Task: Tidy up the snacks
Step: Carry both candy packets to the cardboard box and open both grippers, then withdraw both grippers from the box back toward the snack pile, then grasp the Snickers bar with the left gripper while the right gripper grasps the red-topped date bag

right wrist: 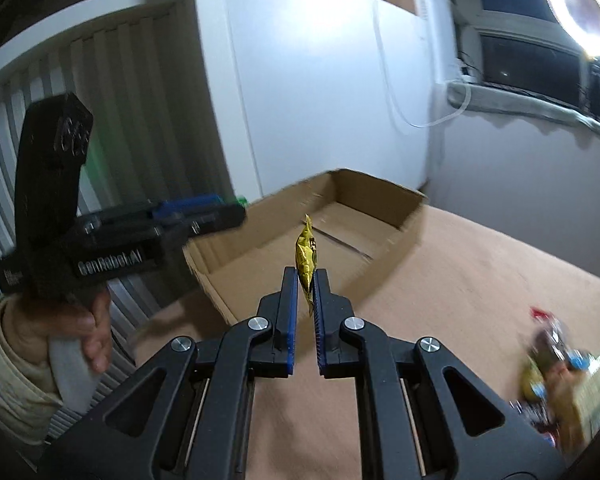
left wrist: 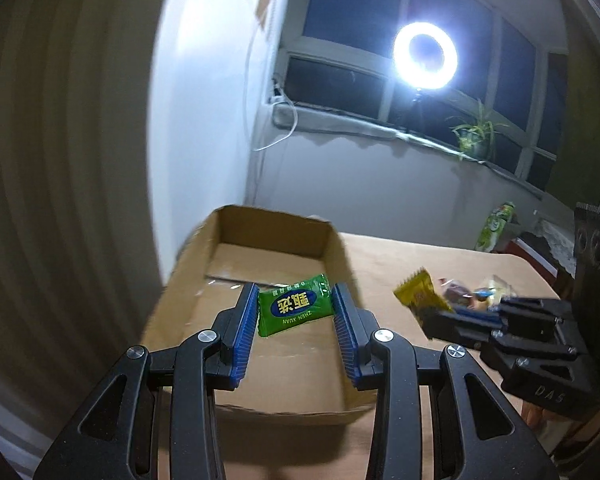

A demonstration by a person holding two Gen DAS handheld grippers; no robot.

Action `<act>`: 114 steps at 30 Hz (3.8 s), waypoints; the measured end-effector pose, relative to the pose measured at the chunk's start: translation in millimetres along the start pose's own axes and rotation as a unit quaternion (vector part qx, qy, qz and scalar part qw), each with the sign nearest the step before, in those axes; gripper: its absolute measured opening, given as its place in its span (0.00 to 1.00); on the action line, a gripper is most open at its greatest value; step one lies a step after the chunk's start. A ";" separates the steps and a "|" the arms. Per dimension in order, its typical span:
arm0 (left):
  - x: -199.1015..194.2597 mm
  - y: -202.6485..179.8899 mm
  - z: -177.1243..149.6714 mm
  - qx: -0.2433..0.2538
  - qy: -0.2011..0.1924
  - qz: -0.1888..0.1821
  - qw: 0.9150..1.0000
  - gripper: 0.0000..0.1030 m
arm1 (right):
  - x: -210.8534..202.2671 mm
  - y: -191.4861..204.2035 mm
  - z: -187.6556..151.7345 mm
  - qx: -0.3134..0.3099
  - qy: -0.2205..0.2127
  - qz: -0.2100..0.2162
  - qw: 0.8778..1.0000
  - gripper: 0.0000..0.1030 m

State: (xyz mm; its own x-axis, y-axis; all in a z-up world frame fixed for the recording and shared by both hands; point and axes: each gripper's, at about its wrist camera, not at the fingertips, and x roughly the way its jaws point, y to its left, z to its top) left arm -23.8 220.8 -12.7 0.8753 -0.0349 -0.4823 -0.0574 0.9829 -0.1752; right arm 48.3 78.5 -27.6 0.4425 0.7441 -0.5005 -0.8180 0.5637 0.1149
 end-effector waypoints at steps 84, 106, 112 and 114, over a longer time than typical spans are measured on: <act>62.1 -243.5 -72.0 0.092 0.178 -0.218 0.955 0.69 | -175.9 -148.7 -178.9 0.153 0.020 -0.171 0.973 0.67; 128.7 -278.1 -75.0 0.081 0.225 -0.146 0.960 0.51 | -195.8 -176.7 -196.9 0.171 0.016 -0.184 0.968 0.33; 126.6 -272.5 -76.1 0.095 0.213 -0.155 0.960 0.39 | -195.9 -175.7 -196.8 0.173 0.012 -0.184 0.967 0.33; 124.6 -268.9 -75.4 0.092 0.209 -0.159 0.960 0.37 | -196.7 -174.9 -196.8 0.176 0.011 -0.185 0.967 0.33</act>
State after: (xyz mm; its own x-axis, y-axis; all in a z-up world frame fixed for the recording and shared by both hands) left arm 64.4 -61.6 -90.4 0.5627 -0.3705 -0.7390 0.3004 0.9245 -0.2347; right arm 32.0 -236.9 -118.1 0.6700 0.4633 -0.5801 -0.4283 0.8795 0.2077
